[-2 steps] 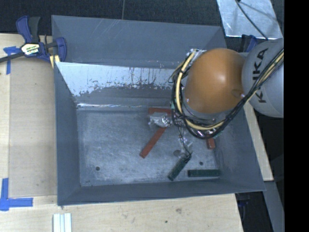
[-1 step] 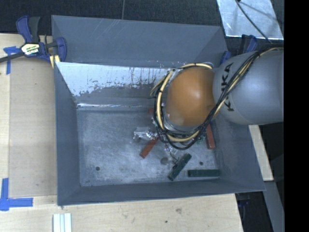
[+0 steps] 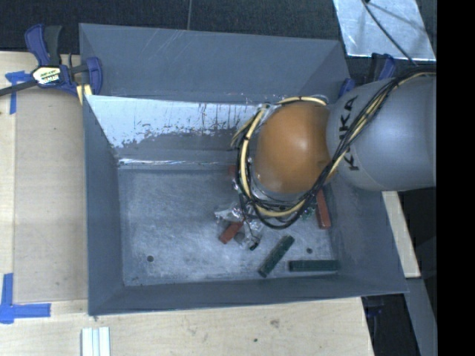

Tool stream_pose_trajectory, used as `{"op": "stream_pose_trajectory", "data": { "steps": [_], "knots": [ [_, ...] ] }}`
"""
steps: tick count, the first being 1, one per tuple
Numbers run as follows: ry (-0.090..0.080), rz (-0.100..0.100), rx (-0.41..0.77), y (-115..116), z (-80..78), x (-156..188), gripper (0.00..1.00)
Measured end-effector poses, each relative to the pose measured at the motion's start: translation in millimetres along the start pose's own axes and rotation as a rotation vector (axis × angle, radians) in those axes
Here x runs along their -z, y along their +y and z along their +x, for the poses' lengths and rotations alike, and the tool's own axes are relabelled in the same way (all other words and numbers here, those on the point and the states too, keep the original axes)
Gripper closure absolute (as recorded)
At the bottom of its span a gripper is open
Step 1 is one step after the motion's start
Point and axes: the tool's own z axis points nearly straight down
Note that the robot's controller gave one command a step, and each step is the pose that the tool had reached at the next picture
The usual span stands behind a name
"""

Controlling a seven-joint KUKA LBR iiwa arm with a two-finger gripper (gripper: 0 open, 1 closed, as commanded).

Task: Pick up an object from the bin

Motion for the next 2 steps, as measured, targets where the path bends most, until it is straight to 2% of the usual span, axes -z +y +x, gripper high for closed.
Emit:
{"op": "stream_pose_trajectory", "data": {
  "steps": [1,2],
  "knots": [
    [0.002,0.004,0.068,16.0,77.0,68.1,1.0],
    [-0.005,0.009,0.087,2.9,71.9,194.5,1.0]
  ]
}}
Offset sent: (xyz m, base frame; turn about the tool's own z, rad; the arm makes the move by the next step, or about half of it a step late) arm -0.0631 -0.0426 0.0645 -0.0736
